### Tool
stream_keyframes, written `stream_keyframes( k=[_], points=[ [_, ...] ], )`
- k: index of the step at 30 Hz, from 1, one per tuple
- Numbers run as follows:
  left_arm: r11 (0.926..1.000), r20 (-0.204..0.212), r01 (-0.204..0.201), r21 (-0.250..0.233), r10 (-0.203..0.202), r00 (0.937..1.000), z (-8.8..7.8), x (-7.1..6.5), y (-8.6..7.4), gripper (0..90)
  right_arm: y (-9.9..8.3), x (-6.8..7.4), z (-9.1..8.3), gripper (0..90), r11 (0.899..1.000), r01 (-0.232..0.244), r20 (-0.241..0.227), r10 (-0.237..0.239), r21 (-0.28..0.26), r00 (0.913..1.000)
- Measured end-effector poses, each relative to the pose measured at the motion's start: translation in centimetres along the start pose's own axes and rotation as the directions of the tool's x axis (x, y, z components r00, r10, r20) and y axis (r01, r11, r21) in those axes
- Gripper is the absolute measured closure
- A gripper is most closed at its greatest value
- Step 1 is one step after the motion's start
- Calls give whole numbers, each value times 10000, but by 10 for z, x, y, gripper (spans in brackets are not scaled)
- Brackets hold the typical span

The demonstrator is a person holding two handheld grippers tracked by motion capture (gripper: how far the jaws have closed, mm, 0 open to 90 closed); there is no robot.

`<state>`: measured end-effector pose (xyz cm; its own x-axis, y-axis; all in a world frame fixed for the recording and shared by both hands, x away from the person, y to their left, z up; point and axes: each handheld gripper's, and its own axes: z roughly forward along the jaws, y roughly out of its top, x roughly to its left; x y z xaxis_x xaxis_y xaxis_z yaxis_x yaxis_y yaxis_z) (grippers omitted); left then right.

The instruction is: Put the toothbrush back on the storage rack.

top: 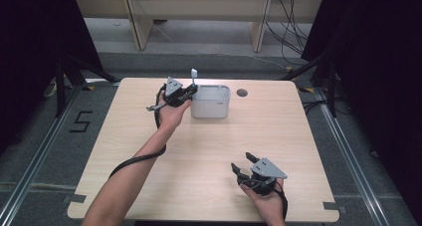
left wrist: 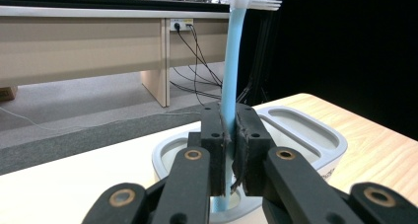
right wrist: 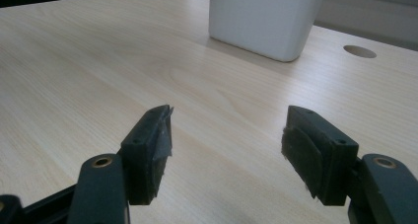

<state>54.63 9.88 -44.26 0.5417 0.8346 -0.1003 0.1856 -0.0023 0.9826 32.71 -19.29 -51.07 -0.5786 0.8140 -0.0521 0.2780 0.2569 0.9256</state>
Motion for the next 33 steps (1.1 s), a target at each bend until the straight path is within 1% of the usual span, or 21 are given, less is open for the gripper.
stream_keyframes(
  k=[3, 4, 5, 8, 9, 10, 11, 12, 16, 17, 18, 19, 20, 21, 22, 23, 24, 27, 33],
  points=[
    [9999, -33, 6, 140, -6, 10000, 0, 0, -1, 834, 0, 0, 0, 362, 10000, 19, -4, -19, -25, 10000],
    [9998, -59, 7, 175, -6, 10000, 1, 0, -2, 834, 0, -1, 1, 362, 9997, 171, 88, -169, -171, 9998],
    [9998, -68, 16, 204, -15, 10000, 1, 0, -2, 834, 0, 1, 0, 362, 10000, -86, -8, 86, 38, 10000],
    [9996, -93, 83, 265, -80, 9999, 2, 0, -4, 833, 0, 1, 0, 362, 10000, -36, -19, 36, 26, 10000],
    [9995, -107, 66, 307, -63, 9999, 2, 0, -4, 833, 0, -1, 1, 362, 9998, 155, 62, -154, -130, 9999],
    [9993, -119, 67, 355, -63, 9999, 2, 0, -4, 833, 0, -1, 1, 362, 9997, 163, 85, -162, -161, 9998],
    [9992, -117, 81, 392, -77, 9999, 3, 0, -5, 833, 0, -1, 0, 362, 9999, 126, 3, -126, -69, 9999],
    [9991, -122, 81, 411, -76, 9999, 3, 0, -5, 833, 0, 0, 0, 362, 10000, -38, -60, 39, 50, 10000],
    [9984, -156, 103, 554, -94, 9998, 4, 0, -6, 833, 0, 0, 0, 362, 10000, -16, -63, 16, 45, 10000],
    [9982, -165, 101, 588, -92, 9998, 4, 0, -6, 833, 0, -3, 1, 362, 9992, 392, -27, -392, -118, 9992],
    [9980, -167, 123, 621, -113, 9998, 4, 0, -7, 833, 0, 0, 0, 362, 10000, -11, -111, 11, 33, 9999],
    [9977, -156, 117, 667, -107, 9998, 4, 0, -7, 833, 0, -2, 1, 362, 9995, 303, -66, -304, -70, 9995],
    [9974, -177, 130, 716, -117, 9998, 4, 0, -7, 833, 0, -3, 1, 362, 9992, 373, -26, -373, -107, 9993],
    [9970, -180, 143, 764, -130, 9998, 5, 0, -8, 833, 0, -2, 1, 362, 9997, 253, -16, -253, -62, 9997],
    [9968, -188, 149, 785, -134, 9997, 5, 0, -8, 833, 0, -3, 1, 362, 9992, 379, -36, -380, -113, 9993],
    [9966, -196, 165, 810, -150, 9997, 5, 0, -8, 833, 0, -1, 1, 362, 9998, 177, -38, -177, -35, 9998],
    [9965, -206, 191, 818, -175, 9996, 5, 0, -8, 833, 0, -3, 1, 362, 9990, 426, -42, -427, -127, 9991],
    [9957, -188, 208, 902, -191, 9996, 5, 0, -9, 833, 0, -3, 1, 362, 9993, 359, -35, -359, -105, 9993],
    [9944, -150, 193, 1038, -178, 9997, 6, 0, -11, 832, 0, -3, 1, 362, 9992, 395, -51, -395, -107, 9992]
  ],
)
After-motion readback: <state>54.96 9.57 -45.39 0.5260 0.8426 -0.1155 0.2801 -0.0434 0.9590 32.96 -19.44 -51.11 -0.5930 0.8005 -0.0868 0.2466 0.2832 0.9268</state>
